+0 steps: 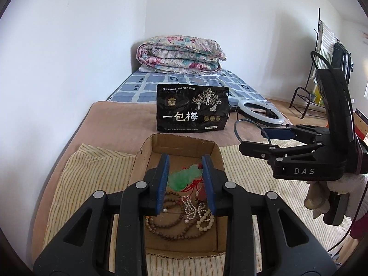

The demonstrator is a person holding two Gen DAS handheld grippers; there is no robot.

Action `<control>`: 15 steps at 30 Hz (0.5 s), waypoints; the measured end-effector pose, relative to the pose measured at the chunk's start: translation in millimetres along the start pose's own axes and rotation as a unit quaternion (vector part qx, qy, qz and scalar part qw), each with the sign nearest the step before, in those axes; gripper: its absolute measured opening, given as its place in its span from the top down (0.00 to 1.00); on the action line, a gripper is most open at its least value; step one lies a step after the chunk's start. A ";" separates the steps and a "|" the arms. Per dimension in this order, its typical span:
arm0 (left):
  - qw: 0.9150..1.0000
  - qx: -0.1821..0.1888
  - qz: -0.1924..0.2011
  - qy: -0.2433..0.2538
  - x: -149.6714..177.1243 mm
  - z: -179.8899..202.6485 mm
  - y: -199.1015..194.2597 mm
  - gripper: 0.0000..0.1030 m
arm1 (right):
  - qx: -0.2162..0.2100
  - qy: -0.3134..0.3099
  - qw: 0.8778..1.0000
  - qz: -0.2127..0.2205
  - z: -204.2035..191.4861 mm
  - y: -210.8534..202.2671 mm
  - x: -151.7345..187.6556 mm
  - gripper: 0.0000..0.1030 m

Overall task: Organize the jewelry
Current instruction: 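Carry the jade pendant and bangle into the box and open both grippers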

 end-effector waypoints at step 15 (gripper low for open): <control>1.000 0.006 -0.025 0.012 15.4 3.2 21.4 0.72 | -0.020 0.015 0.999 -0.031 -14.0 50.4 5.9 0.29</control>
Point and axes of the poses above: each gripper's, at about its wrist camera, not at the fingertips, and y roughly the way its jaws point, z to its right, x to its underside, the point moved 5 cm from there along y, roughly the way its jaws point, and after that the axes turned 10 degrees about y, right-handed, at the moved point
